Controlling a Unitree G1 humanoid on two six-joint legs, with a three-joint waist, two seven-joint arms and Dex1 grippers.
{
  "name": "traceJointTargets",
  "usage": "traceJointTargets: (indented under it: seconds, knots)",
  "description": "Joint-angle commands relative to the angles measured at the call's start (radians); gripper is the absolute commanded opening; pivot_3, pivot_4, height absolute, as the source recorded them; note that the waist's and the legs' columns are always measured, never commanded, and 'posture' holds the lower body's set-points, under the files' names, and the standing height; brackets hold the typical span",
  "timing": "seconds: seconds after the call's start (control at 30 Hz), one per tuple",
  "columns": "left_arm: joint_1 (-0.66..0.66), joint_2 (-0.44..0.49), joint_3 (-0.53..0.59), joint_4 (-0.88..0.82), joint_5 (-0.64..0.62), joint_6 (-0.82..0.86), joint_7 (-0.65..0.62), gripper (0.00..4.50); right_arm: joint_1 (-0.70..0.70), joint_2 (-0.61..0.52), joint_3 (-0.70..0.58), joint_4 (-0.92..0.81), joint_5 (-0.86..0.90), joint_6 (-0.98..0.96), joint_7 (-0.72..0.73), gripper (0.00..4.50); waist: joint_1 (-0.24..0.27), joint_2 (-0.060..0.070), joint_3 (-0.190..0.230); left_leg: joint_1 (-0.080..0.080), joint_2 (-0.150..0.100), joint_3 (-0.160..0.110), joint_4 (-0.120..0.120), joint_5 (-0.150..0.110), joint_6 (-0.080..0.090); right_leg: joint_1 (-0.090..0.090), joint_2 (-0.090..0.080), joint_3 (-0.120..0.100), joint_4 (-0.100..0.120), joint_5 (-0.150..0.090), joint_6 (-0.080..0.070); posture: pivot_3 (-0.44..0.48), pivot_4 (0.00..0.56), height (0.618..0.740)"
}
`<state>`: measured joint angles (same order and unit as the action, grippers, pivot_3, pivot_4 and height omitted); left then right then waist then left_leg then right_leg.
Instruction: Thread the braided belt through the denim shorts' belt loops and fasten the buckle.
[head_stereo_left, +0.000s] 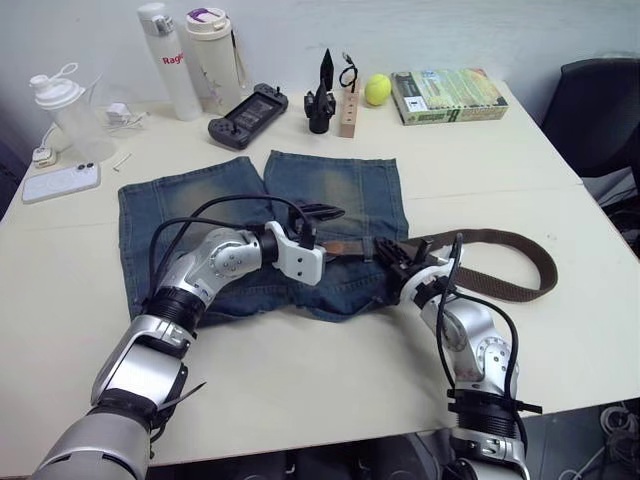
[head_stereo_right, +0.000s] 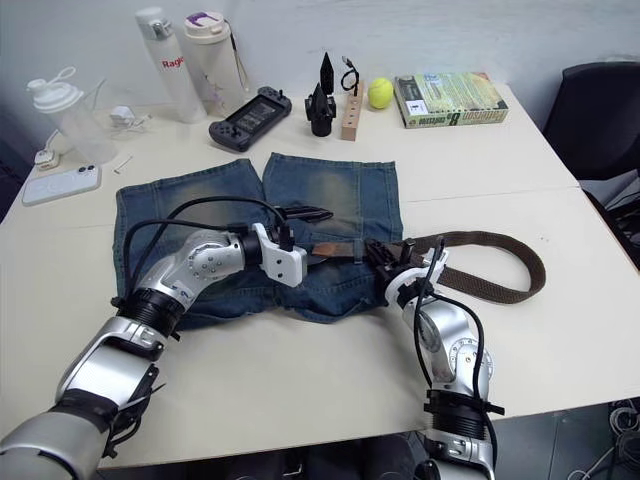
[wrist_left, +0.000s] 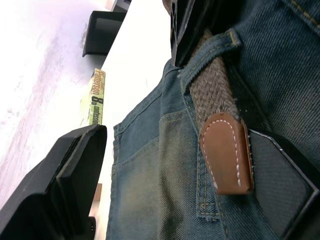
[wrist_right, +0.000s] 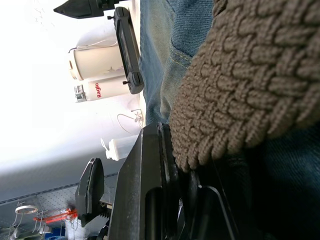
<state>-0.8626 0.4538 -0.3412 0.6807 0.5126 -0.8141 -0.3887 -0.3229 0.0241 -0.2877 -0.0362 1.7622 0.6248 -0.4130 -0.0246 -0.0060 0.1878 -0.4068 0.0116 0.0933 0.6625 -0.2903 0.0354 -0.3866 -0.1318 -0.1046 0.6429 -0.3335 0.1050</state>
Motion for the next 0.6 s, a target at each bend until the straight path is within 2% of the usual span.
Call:
traceJointTargets:
  seconds: [0.03,0.3,0.57,0.6]
  knots:
    - [-0.025,0.006,-0.012,0.005,0.027,-0.028,0.046,4.47,0.002,0.009,-0.001,-0.045,0.015,-0.001,0.01,0.0,0.0,0.0,0.0,0.0,0.0,0.0,0.0,0.0,0.0,0.0,0.0,0.0,0.0,0.0,0.0,0.0,0.15,0.724]
    - [-0.021,0.014,-0.016,-0.009,0.053,-0.043,0.113,4.47,0.008,0.009,0.0,-0.051,0.013,-0.005,0.01,0.0,0.0,0.0,0.0,0.0,0.0,0.001,0.0,0.0,0.0,0.0,0.0,0.0,0.0,0.0,0.0,0.0,0.15,0.724]
    - [-0.02,0.019,-0.024,-0.006,0.051,-0.05,0.124,4.47,0.006,0.006,0.001,-0.049,0.012,-0.005,0.013,0.0,0.0,0.0,0.0,0.0,0.0,0.001,0.0,0.0,0.0,0.0,0.0,0.0,0.0,0.0,0.0,0.0,0.15,0.724]
    - [-0.019,0.02,-0.026,-0.008,0.051,-0.052,0.121,4.23,0.006,0.005,0.001,-0.049,0.012,-0.004,0.012,0.0,0.0,0.0,0.0,0.0,0.0,0.001,0.0,0.0,0.0,-0.001,0.0,0.0,0.0,0.0,0.0,0.0,0.15,0.724]
